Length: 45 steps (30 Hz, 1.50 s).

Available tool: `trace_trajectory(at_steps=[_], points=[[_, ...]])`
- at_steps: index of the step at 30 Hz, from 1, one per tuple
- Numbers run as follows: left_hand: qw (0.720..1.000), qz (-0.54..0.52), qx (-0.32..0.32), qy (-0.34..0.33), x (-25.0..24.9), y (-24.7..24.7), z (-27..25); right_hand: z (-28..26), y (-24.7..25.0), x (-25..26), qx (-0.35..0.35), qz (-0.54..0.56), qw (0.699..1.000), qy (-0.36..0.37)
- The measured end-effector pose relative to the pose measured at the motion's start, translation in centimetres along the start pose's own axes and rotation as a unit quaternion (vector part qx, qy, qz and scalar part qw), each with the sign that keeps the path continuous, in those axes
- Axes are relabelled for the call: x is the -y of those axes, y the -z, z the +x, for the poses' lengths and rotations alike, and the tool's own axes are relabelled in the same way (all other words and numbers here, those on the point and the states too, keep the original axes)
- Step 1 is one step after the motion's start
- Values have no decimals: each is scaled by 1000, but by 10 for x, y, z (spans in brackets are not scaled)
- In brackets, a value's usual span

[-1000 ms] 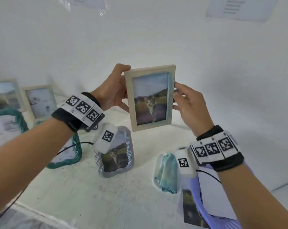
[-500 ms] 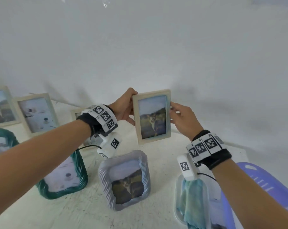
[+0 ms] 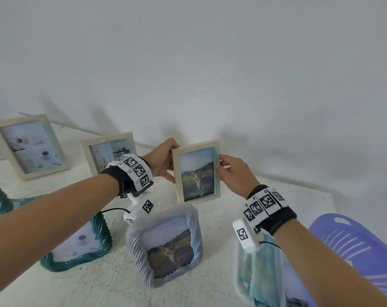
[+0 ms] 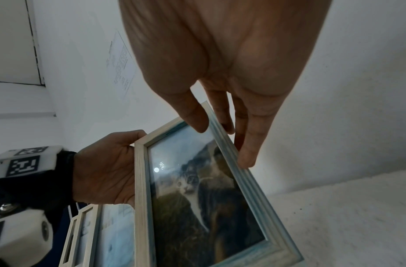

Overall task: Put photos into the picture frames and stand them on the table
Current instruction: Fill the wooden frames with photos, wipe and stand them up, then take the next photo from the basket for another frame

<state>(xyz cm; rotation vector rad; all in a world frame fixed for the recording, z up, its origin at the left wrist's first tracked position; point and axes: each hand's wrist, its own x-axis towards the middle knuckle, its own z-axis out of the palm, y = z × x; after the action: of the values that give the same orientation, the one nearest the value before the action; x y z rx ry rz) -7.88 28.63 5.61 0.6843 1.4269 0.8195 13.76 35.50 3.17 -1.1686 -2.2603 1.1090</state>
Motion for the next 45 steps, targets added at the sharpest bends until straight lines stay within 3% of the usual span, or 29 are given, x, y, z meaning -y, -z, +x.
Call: trace_trajectory(at_steps=[16,27,34,38,41,45], points=[[1000,4,-20,7,21,6,8,-6,-9,-1,20,3,1000,-20],[983,177,-52,13,-14,20,-2,-12,8,2,9,-29,997,-67],[920,348,-105,-147,-61,15,-47,-49,46,13,-46,-4,998,-40],[851,433,-140,-262,-75,-16,-86,-86,67,20,-55,9,998,-27],[833,438,-118,-316,-67,-52,-106,-121,79,17,-53,9,998,-21],[816,463,-41,-343,-34,-108,-114,-177,94,-3,-26,-5,998,-50]])
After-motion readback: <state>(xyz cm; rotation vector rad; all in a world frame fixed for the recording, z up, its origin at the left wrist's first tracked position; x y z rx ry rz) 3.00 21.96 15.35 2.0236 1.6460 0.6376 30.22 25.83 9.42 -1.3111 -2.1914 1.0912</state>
